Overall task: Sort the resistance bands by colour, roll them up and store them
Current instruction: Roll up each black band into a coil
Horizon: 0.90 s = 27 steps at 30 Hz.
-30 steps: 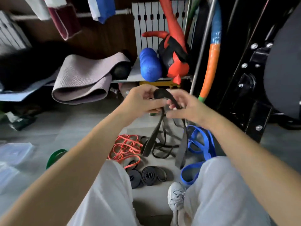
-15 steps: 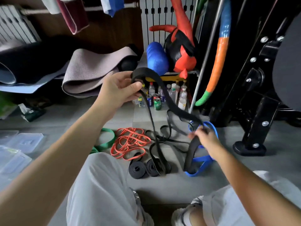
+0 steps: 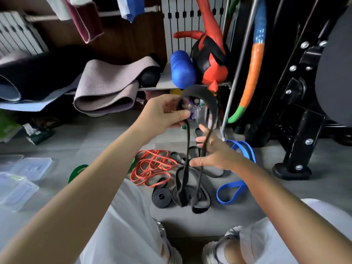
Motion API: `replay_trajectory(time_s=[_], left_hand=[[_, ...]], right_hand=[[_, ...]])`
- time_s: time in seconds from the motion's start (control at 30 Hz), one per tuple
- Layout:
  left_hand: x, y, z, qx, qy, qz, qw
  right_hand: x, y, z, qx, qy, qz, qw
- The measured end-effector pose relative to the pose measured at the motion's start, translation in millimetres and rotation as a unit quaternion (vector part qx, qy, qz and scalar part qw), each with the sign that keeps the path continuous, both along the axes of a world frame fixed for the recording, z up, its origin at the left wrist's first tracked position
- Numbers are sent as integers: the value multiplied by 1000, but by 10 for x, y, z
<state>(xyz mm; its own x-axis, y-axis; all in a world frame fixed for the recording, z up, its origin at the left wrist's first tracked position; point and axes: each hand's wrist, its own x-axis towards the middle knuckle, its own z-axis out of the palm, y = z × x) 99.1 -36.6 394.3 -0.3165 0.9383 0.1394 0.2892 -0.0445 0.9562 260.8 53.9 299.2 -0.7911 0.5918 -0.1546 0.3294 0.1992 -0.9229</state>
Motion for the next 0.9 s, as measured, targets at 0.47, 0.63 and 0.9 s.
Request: replay_trajectory(time_s=[0.47,0.63,0.9], left_hand=[[170,-246,-267,5,-45,-59,997],[120,-360,-444,25,-305,-50,951],[-22,-637,-612,-179,187,4,966]], right_hand=[[19,-209,67,-21,215,-28,976],[10,-273,-106,-31,210,-46,976],[119,-242,10,147,-20,12,989]])
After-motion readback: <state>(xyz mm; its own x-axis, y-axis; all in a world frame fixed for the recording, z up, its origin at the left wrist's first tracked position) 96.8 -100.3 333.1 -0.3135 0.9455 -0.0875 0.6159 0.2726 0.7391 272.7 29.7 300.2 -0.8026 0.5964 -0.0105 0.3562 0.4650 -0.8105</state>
